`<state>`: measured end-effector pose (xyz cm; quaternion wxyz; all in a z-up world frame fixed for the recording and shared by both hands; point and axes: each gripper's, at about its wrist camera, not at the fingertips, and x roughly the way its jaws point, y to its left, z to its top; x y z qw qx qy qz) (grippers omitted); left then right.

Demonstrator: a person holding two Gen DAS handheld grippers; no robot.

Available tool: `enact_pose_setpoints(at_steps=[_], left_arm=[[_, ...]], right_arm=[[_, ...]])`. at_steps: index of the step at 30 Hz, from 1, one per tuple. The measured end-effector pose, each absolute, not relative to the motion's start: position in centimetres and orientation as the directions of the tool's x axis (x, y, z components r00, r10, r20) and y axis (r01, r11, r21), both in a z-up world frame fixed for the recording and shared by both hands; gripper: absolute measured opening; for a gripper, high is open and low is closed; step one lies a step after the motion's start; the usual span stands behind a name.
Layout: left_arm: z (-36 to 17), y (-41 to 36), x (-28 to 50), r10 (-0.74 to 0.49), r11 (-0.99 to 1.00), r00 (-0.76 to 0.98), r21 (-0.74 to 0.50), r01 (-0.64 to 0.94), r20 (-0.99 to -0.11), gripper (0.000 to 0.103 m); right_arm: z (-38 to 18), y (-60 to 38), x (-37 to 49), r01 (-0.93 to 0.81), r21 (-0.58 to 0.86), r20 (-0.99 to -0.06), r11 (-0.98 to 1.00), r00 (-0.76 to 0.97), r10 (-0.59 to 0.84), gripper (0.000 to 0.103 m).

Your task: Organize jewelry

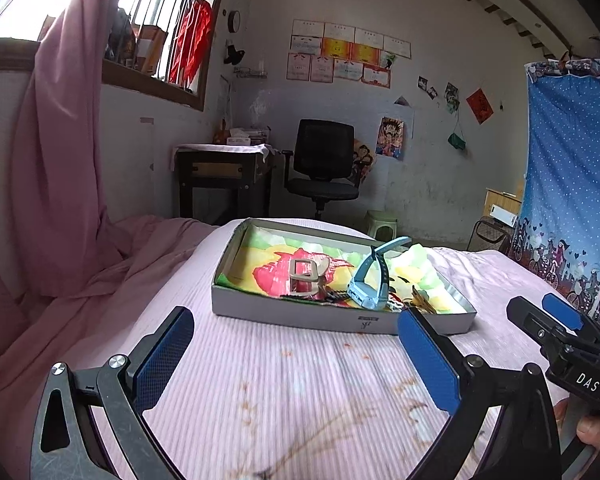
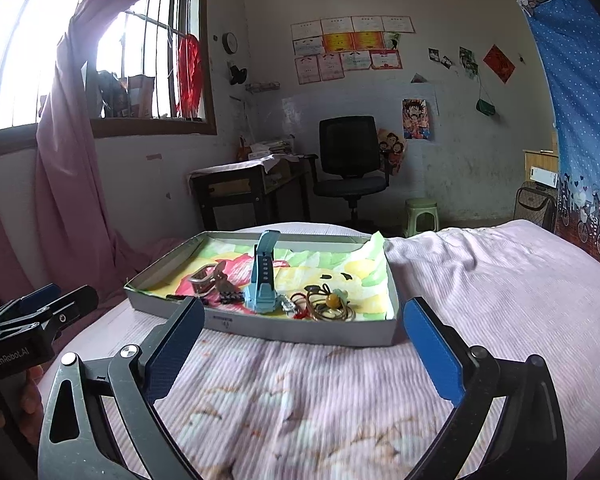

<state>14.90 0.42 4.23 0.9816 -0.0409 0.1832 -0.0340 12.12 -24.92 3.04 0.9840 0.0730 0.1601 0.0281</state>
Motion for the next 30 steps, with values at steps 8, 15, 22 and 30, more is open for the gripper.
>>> enact_pose_setpoints(at_steps=[8, 15, 22, 30], left_arm=[[3.7, 1.1, 11.8, -0.083, 0.992, 0.934, -0.114, 0.046, -0.347, 0.103], [3.2, 1.2, 9.5, -0.068, 0.993, 0.939, -0.112, 0.032, -0.338, 0.103], [2.6, 1.7, 7.6, -0.055, 0.994, 0.942, -0.108, 0.020, -0.332, 0.103], [1.8, 2.1, 6.2, -0.044, 0.993, 0.938, -0.116, 0.004, -0.345, 0.103]], right_arm=[[2.7, -25.3, 9.3, -0.032, 0.163, -0.308, 0.986, 0.948, 0.081, 0.098], [2.6, -25.0, 7.0, -0.035, 0.147, -0.303, 0.988, 0.950, 0.079, 0.099], [2.4, -25.0, 5.3, -0.034, 0.144, -0.305, 0.989, 0.949, 0.077, 0.099], [1.7, -24.8, 3.9, -0.035, 0.144, -0.312, 0.989, 0.947, 0.079, 0.099]])
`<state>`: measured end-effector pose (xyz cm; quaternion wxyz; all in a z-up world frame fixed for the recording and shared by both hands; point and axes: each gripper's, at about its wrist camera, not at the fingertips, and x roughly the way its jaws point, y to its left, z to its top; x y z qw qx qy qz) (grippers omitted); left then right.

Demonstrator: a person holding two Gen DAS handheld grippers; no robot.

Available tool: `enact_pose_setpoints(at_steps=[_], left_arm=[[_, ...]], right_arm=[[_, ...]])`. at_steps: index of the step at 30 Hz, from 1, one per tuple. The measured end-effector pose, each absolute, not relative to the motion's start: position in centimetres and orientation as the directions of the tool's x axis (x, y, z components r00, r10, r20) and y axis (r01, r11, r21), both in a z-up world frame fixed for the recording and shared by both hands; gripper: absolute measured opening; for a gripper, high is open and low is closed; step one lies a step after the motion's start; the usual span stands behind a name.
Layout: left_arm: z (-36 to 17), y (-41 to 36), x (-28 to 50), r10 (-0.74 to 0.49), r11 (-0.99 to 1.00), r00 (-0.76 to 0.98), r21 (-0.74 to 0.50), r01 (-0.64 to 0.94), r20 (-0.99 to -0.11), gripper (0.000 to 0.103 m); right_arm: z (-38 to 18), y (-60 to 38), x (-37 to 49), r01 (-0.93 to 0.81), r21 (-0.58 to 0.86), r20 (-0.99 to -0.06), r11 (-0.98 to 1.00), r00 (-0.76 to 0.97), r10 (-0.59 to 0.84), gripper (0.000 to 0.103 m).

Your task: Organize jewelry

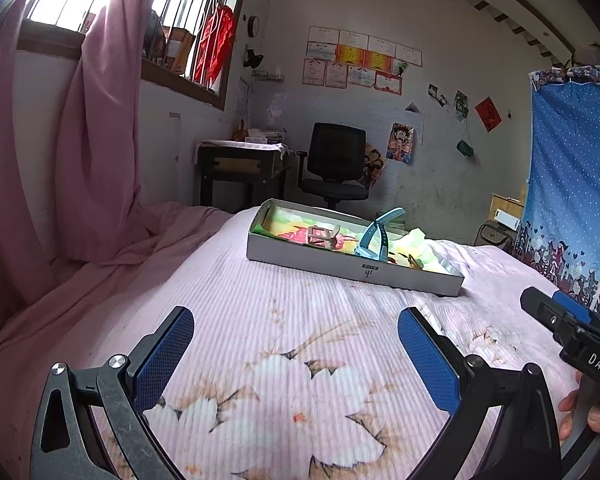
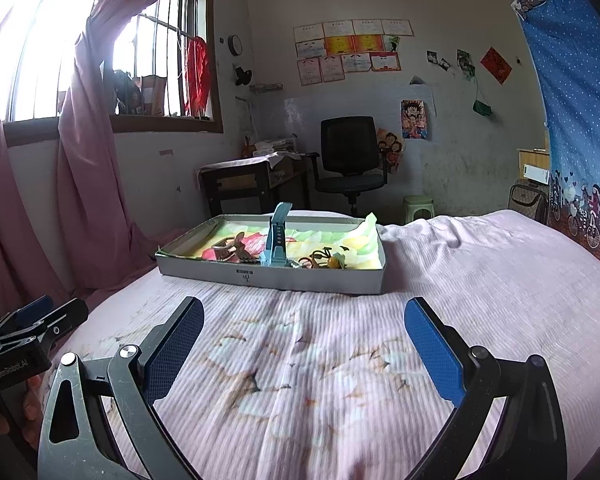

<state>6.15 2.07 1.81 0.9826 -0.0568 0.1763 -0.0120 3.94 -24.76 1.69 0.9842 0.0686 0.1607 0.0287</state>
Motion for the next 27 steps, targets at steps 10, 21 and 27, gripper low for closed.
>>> enact_pose_setpoints(at_steps=[10, 21, 27], left_arm=[[1.4, 1.2, 6.0, -0.032, 0.997, 0.938, -0.075, 0.006, -0.345, 0.103], [1.5, 1.1, 6.1, -0.034, 0.997, 0.937, -0.078, 0.007, -0.348, 0.103], [1.5, 1.0, 6.1, -0.036, 0.997, 0.937, -0.081, 0.009, -0.347, 0.103]], right_arm=[[1.0, -24.5, 3.9, -0.035, 0.138, -0.330, 0.990, 0.941, 0.080, 0.099], [0.9, -24.5, 4.1, -0.034, 0.145, -0.332, 0.989, 0.940, 0.081, 0.099], [0.8, -24.5, 4.2, -0.035, 0.141, -0.331, 0.989, 0.940, 0.081, 0.099]])
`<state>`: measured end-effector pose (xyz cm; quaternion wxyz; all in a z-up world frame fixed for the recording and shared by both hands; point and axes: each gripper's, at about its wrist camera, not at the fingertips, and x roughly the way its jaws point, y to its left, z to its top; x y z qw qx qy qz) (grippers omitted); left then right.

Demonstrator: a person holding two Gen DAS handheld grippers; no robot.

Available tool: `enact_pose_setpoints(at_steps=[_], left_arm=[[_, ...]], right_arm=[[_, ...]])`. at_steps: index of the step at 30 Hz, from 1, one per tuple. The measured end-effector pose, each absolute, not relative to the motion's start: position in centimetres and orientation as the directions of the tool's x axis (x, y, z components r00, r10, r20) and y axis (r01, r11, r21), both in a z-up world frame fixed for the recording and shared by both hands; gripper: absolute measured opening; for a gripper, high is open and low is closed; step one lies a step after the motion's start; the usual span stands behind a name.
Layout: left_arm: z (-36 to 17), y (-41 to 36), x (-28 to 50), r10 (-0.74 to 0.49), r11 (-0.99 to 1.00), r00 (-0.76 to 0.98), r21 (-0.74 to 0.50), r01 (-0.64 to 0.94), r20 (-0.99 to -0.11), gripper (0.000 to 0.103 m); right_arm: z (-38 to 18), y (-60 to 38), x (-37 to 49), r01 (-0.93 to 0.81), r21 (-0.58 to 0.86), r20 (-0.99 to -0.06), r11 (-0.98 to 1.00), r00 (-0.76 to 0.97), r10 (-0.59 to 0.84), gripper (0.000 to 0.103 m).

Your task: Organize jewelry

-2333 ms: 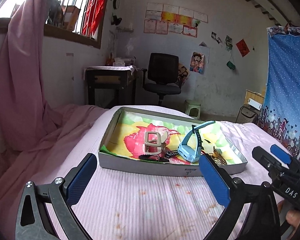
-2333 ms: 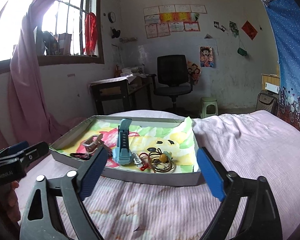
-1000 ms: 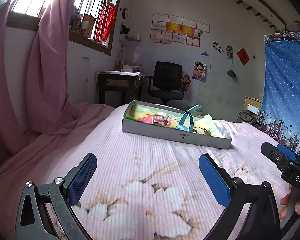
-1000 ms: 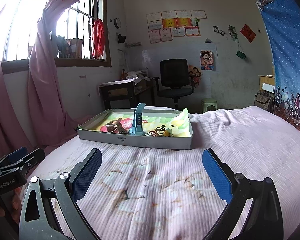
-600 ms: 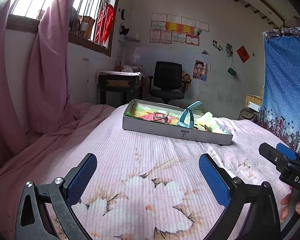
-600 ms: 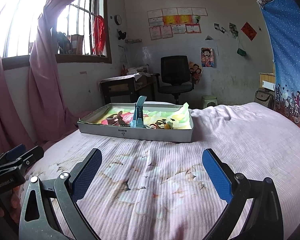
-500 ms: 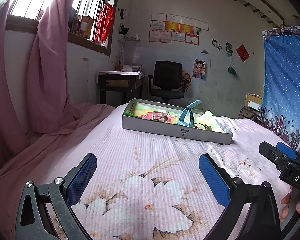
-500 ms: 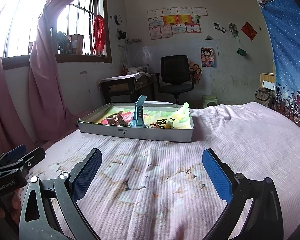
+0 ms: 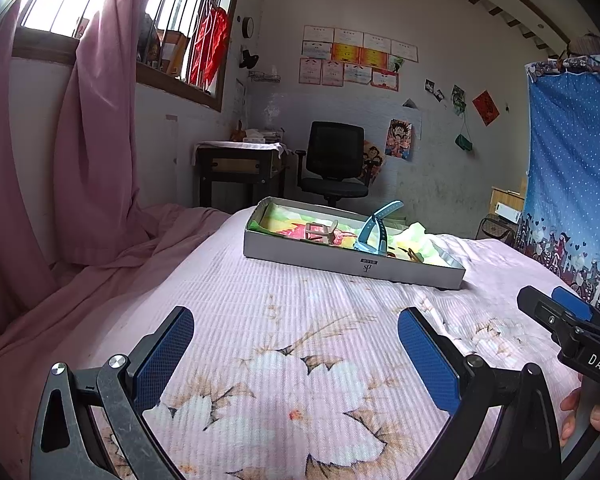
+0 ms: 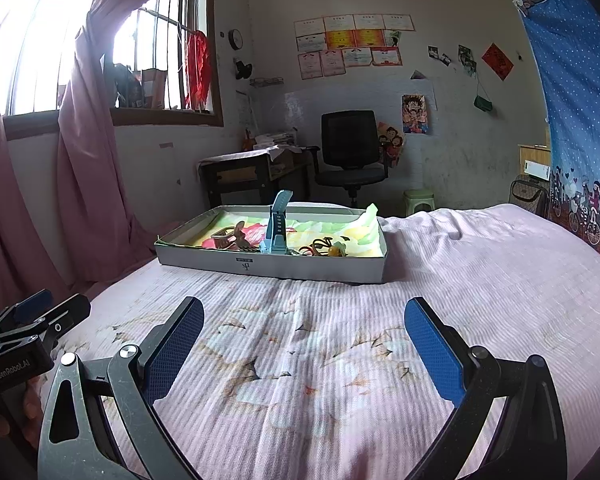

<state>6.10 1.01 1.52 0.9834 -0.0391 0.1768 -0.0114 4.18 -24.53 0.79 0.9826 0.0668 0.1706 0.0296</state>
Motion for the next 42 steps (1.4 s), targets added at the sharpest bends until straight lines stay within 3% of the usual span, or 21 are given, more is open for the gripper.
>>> enact_pose_setpoints(at_steps=[42], left_arm=[[1.69, 0.79, 6.06, -0.037, 0.996, 0.939, -0.085, 0.008, -0.343, 0.103]], right_arm=[[0.73, -24.48, 4.18, -0.035, 0.143, -0.331, 0.989, 0.940, 0.081, 0.099]])
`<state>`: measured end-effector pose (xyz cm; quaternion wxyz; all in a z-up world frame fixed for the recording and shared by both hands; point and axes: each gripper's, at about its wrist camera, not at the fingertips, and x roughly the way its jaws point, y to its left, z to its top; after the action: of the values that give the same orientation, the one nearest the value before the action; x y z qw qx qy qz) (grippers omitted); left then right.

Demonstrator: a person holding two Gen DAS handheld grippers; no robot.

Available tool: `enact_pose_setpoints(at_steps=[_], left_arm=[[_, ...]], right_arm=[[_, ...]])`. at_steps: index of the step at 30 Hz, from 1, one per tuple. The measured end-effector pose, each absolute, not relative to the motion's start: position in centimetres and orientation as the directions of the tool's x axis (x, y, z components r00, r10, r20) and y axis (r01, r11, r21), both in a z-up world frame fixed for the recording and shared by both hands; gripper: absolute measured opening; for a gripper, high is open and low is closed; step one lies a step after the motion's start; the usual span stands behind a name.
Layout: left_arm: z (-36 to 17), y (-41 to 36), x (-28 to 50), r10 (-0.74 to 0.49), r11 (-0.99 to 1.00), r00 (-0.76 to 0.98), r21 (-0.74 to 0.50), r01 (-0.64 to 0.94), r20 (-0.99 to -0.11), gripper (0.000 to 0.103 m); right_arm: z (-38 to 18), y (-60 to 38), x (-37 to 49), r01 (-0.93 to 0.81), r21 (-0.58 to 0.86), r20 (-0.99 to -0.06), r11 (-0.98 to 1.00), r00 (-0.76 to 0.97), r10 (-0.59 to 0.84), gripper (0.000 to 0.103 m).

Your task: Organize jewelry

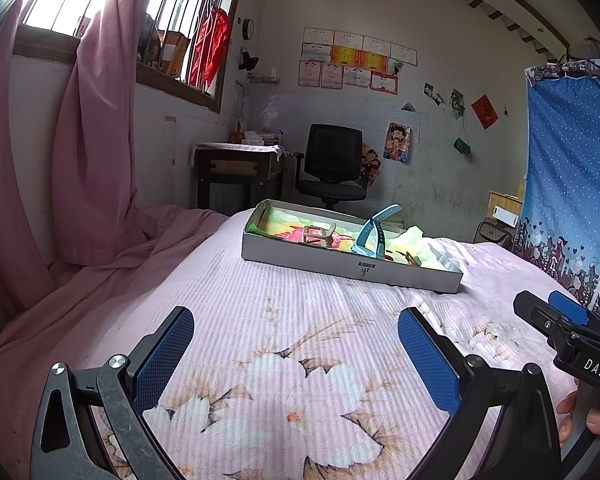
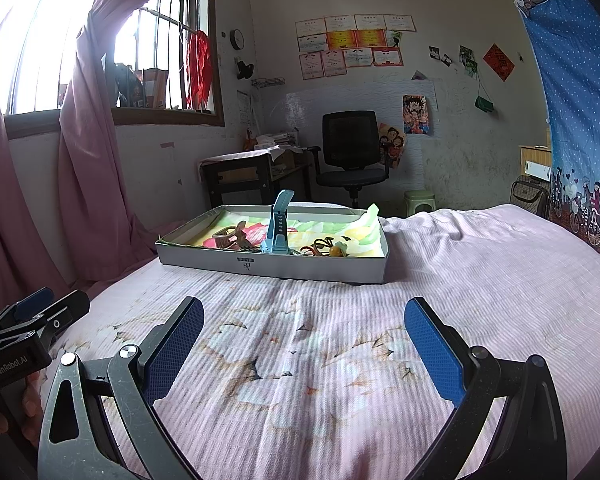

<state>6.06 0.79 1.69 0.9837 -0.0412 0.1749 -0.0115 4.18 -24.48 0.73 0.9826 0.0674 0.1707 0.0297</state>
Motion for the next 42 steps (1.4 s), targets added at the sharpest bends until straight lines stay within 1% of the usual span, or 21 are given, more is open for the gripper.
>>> enact_pose_setpoints(at_steps=[25, 42], left_arm=[[1.68, 0.73, 6.04, -0.038, 0.996, 0.938, -0.088, 0.008, -0.345, 0.103], [1.42, 0.70, 6.32, -0.001, 0.996, 0.939, -0.081, -0.029, -0.345, 0.103]], right_arm=[[0.74, -24.43, 4.17, -0.036, 0.141, -0.332, 0.989, 0.940, 0.081, 0.099], [0.73, -24.43, 4.17, -0.036, 0.140, -0.333, 0.989, 0.940, 0.082, 0.099]])
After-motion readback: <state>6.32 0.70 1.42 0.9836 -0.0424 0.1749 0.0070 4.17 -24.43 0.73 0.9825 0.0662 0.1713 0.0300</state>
